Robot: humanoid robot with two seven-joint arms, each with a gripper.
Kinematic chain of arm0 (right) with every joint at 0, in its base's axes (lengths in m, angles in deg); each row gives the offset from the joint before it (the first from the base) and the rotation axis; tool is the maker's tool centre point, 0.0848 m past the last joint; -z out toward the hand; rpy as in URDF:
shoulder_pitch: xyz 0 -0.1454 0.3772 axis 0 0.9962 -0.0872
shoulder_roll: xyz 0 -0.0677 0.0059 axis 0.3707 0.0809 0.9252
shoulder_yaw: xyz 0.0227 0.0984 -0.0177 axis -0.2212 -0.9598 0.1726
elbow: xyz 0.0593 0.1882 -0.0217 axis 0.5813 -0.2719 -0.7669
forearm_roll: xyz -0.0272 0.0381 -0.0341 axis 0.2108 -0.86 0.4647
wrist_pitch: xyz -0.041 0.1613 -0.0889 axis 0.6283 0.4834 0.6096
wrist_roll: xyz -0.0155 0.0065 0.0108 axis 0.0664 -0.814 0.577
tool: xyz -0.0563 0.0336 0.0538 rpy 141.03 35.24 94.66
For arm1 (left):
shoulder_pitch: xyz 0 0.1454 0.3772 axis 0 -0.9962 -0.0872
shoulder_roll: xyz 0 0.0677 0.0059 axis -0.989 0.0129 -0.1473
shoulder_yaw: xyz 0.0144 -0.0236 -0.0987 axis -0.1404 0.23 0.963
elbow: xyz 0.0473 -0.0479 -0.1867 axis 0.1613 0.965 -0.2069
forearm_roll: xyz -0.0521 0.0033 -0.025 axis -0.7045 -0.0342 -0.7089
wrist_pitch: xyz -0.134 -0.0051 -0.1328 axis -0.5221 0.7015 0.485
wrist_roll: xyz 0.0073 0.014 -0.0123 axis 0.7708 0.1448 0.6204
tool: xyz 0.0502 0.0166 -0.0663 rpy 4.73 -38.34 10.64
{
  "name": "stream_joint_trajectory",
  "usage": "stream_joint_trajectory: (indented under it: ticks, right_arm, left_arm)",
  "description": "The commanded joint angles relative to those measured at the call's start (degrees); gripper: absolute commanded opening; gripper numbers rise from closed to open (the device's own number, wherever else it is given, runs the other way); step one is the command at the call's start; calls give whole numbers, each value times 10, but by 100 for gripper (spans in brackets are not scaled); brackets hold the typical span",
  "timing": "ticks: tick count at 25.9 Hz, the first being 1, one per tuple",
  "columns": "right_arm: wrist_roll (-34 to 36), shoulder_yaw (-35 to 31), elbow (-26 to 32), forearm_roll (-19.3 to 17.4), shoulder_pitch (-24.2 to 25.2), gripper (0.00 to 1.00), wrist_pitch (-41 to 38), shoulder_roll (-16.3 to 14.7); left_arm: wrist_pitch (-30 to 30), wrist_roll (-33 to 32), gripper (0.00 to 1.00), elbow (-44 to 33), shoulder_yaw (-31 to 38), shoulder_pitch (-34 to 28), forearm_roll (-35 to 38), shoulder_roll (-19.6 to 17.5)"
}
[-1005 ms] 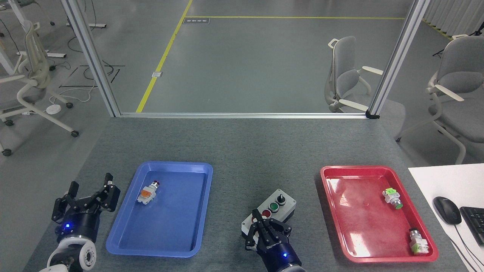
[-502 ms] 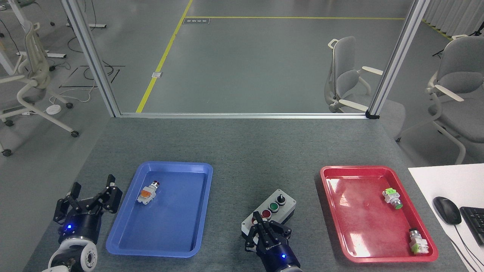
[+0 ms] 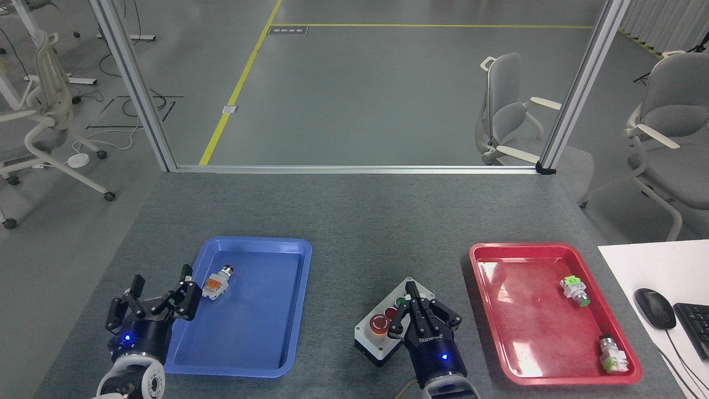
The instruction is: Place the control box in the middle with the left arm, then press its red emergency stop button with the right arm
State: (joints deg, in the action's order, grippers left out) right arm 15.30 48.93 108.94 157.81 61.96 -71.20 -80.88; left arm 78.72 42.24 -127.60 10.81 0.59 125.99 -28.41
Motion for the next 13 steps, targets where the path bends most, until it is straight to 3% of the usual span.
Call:
stream_joint_trajectory:
  ticks: [1, 7, 13]
  right_arm:
    - [2, -42, 14, -1, 4, 64, -1, -21]
    - [2, -100, 15, -2, 9, 94, -2, -53]
    - [-2, -142, 24, -4, 22, 97, -6, -65]
  left_arm:
    - [1, -1, 99, 17, -16, 1, 4, 22]
    - [-1, 0, 99, 21, -17, 3, 6, 22]
    - [-1, 2, 99, 21, -17, 3, -4, 26]
